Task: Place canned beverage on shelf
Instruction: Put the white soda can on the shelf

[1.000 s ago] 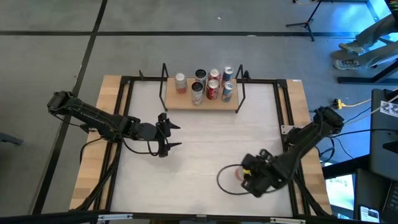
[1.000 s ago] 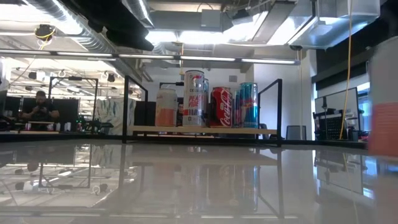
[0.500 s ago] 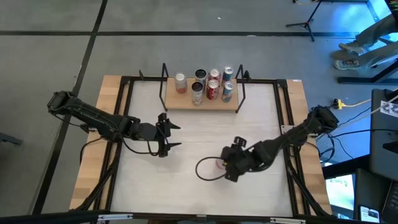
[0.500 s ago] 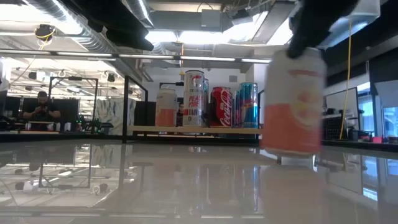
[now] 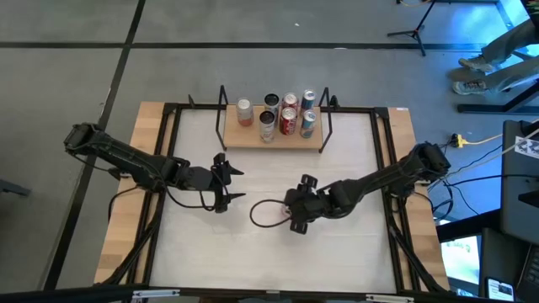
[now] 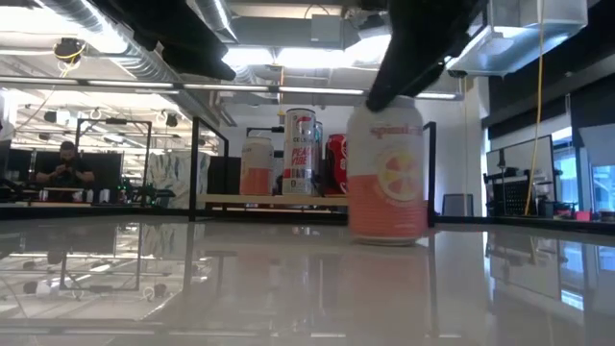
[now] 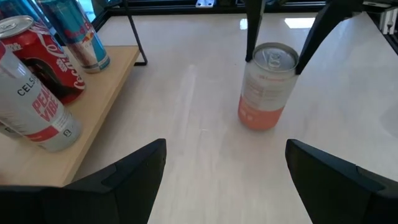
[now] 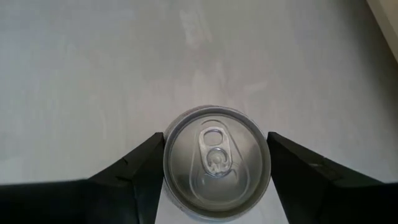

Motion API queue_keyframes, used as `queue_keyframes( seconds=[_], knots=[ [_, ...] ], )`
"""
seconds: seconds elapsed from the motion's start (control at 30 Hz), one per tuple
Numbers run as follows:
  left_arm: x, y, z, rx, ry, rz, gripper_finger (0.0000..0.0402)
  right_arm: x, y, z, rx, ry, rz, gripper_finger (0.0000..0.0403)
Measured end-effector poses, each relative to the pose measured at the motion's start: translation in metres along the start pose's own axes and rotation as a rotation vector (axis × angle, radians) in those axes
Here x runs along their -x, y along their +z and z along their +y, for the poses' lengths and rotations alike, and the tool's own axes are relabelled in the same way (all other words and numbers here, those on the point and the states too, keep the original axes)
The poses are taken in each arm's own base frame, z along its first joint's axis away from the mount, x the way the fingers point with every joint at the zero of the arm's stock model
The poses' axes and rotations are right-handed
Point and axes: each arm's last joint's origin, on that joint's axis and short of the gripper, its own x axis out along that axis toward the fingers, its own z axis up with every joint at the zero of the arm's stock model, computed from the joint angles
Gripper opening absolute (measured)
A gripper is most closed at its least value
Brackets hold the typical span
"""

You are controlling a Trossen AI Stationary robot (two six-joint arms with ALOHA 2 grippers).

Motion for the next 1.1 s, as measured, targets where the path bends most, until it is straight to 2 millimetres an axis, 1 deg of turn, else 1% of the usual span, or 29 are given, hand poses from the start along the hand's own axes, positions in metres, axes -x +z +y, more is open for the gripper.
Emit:
queue_keyframes(
  seconds=[0.17, 0.33, 0.5, 0.7, 0.83, 1.0, 1.1],
  knots=[
    [0.001, 0.000, -0.002, -0.004, -0.008, -0.001, 0.0320, -0.004, 0.007, -0.004, 0.020, 0.023, -0.029, 0.0242],
    [0.001, 0.000, -0.002, -0.002, -0.008, -0.005, 0.0320, -0.007, 0.010, -0.010, 0.026, 0.010, -0.036, 0.0242],
    [0.001, 0.000, -0.002, -0.002, -0.008, -0.005, 0.0320, -0.009, 0.014, -0.010, 0.057, 0.017, -0.069, 0.0243],
    [0.002, 0.001, -0.005, 0.019, -0.020, -0.013, 0.0320, -0.009, 0.015, -0.010, 0.049, 0.006, -0.085, 0.0248],
    [0.002, 0.001, -0.006, 0.014, -0.028, -0.017, 0.0320, -0.009, 0.015, -0.010, 0.042, -0.003, -0.094, 0.0274],
    [0.002, 0.001, -0.006, 0.014, -0.027, -0.018, 0.0320, -0.008, 0.018, -0.012, 0.038, -0.105, -0.155, 0.0320],
    [0.002, 0.001, -0.006, 0.013, -0.027, -0.018, 0.0320, -0.008, 0.019, -0.012, 0.036, -0.103, -0.162, 0.0340]
  ],
)
